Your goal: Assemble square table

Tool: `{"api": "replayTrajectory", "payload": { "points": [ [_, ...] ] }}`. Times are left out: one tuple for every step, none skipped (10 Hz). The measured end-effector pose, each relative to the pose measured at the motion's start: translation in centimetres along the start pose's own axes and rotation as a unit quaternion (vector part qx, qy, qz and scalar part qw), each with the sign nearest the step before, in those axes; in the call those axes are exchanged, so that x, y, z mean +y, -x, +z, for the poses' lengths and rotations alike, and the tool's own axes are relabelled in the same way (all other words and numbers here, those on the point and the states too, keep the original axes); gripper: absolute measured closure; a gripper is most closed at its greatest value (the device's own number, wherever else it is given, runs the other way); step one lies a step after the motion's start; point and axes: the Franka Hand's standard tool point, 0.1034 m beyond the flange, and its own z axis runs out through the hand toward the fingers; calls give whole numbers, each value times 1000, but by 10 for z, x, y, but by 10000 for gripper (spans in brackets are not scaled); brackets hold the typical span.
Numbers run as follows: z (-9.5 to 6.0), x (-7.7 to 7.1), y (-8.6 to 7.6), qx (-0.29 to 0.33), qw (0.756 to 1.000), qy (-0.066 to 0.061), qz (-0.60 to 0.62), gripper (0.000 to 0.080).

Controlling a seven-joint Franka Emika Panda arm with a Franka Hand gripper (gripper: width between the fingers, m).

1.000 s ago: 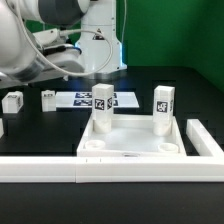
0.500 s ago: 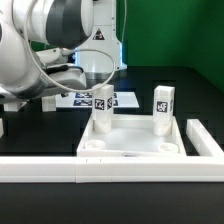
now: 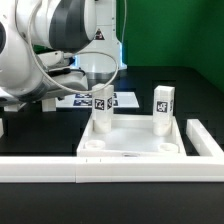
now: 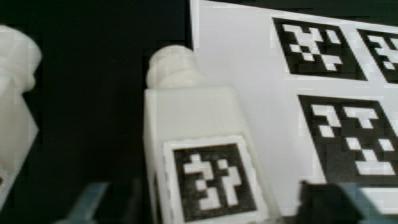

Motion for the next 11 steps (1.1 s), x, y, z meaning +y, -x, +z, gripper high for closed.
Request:
{"api": "replayTrajectory", "payload": {
  "points": [
    [0, 0, 0, -1, 1000, 0, 0, 513],
    [0, 0, 0, -1, 1000, 0, 0, 513],
    [0, 0, 0, -1, 1000, 0, 0, 510],
    [0, 0, 0, -1, 1000, 0, 0, 510],
    [0, 0, 0, -1, 1000, 0, 0, 510],
    [0, 0, 0, -1, 1000, 0, 0, 510],
    [0, 0, 0, -1, 1000, 0, 0, 510],
    [0, 0, 0, -1, 1000, 0, 0, 510],
    [-3, -2, 4, -8, 1000, -2, -5, 509],
    [-26, -11, 19, -20, 1000, -8, -17, 509],
    [-50, -20, 32, -10, 1000, -8, -26, 509]
  ]
}}
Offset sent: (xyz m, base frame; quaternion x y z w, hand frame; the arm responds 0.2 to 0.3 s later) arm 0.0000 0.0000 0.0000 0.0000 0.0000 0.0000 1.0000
